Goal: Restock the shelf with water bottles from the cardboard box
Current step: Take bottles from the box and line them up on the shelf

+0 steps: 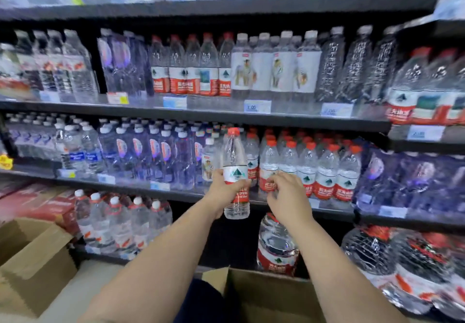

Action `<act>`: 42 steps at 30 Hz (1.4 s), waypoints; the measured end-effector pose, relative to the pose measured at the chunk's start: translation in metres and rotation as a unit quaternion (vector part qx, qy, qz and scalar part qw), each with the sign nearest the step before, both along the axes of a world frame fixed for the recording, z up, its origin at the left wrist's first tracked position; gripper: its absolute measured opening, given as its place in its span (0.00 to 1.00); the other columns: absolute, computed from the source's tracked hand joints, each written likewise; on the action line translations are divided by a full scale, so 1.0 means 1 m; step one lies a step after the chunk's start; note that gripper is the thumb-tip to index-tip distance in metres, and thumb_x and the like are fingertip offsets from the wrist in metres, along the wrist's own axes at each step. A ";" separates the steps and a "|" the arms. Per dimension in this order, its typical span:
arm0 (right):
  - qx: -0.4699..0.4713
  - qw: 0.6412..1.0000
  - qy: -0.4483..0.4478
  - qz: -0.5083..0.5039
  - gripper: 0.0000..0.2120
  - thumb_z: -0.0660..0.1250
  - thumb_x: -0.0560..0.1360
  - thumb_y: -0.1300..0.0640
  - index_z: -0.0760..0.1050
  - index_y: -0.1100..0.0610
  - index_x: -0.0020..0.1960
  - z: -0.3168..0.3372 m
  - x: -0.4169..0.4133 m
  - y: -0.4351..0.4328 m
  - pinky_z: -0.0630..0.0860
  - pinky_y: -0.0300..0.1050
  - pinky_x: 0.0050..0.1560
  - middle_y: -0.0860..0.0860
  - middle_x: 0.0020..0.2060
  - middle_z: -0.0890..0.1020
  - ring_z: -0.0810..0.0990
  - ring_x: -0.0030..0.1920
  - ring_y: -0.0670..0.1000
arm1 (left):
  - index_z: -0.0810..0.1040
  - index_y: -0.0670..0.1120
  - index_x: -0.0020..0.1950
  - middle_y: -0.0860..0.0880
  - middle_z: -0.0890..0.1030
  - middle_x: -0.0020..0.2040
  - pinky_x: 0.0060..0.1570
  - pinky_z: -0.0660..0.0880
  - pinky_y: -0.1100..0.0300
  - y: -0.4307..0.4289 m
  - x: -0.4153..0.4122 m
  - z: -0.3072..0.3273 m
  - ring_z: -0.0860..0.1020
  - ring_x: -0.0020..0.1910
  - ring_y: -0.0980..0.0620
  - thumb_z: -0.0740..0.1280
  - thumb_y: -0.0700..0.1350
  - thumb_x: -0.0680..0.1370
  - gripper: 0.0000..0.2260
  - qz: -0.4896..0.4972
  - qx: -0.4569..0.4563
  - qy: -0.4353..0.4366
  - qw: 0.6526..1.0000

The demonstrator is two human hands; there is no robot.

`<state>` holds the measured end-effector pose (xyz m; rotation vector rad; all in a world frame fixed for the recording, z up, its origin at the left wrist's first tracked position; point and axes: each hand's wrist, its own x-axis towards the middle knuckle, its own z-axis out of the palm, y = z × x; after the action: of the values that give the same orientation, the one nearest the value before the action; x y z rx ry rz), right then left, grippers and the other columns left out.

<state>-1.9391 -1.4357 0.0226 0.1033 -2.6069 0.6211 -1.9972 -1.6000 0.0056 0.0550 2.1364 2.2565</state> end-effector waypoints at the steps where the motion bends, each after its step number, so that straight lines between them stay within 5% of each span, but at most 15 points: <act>1: 0.003 1.000 -0.009 -0.007 0.16 0.63 0.75 0.60 0.75 0.56 0.63 -0.003 -0.006 0.005 0.65 0.48 0.67 0.51 0.61 0.76 0.68 0.66 0.55 | 0.64 0.45 0.63 0.45 0.80 0.54 0.51 0.79 0.52 0.003 -0.011 -0.001 0.81 0.50 0.49 0.77 0.42 0.70 0.28 0.002 -0.010 0.001 1.000; 10: 0.017 0.997 -0.070 -0.008 0.16 0.64 0.73 0.61 0.76 0.55 0.61 -0.033 -0.068 0.011 0.70 0.50 0.63 0.50 0.58 0.76 0.69 0.62 0.53 | 0.69 0.44 0.64 0.46 0.81 0.52 0.51 0.80 0.50 0.018 -0.085 -0.029 0.82 0.49 0.49 0.79 0.41 0.67 0.30 0.063 -0.026 0.016 0.998; 14: 0.007 0.998 -0.069 -0.004 0.15 0.64 0.73 0.61 0.76 0.55 0.59 -0.040 -0.094 0.019 0.70 0.48 0.61 0.49 0.56 0.77 0.70 0.60 0.53 | 0.76 0.47 0.57 0.50 0.84 0.49 0.44 0.80 0.61 0.029 -0.115 -0.033 0.83 0.46 0.54 0.80 0.41 0.66 0.23 0.063 -0.058 0.063 0.994; 18: 0.007 0.998 -0.059 -0.006 0.13 0.65 0.73 0.61 0.77 0.54 0.57 -0.047 -0.116 0.025 0.70 0.47 0.60 0.48 0.54 0.77 0.70 0.59 0.52 | 0.74 0.48 0.59 0.52 0.82 0.52 0.49 0.79 0.59 0.045 -0.140 -0.035 0.81 0.49 0.54 0.80 0.41 0.65 0.25 0.064 -0.094 0.091 0.989; 26: 0.013 0.998 -0.066 -0.004 0.15 0.64 0.74 0.60 0.76 0.53 0.60 -0.064 -0.137 0.034 0.70 0.46 0.60 0.48 0.56 0.77 0.70 0.61 0.52 | 0.75 0.49 0.56 0.48 0.83 0.53 0.50 0.78 0.56 0.051 -0.171 -0.066 0.81 0.51 0.51 0.79 0.36 0.65 0.23 0.065 -0.132 0.098 0.984; 31: 0.010 0.996 -0.087 0.000 0.18 0.63 0.75 0.60 0.74 0.54 0.64 -0.070 -0.137 0.038 0.68 0.45 0.65 0.49 0.60 0.76 0.69 0.63 0.51 | 0.76 0.47 0.58 0.53 0.83 0.50 0.49 0.78 0.60 0.051 -0.172 -0.081 0.81 0.47 0.58 0.79 0.36 0.65 0.24 0.046 -0.151 0.085 0.984; 42: 0.008 0.996 -0.089 0.011 0.19 0.63 0.74 0.62 0.75 0.55 0.64 -0.068 -0.122 0.043 0.67 0.45 0.65 0.49 0.61 0.76 0.69 0.64 0.52 | 0.76 0.42 0.57 0.47 0.83 0.51 0.48 0.77 0.57 0.053 -0.159 -0.070 0.81 0.51 0.49 0.77 0.36 0.66 0.22 0.063 -0.245 0.096 0.963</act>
<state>-2.0610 -1.3929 -0.0457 0.0843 -2.7864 0.6447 -2.1562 -1.5472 -0.0646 0.1299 2.8112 1.7689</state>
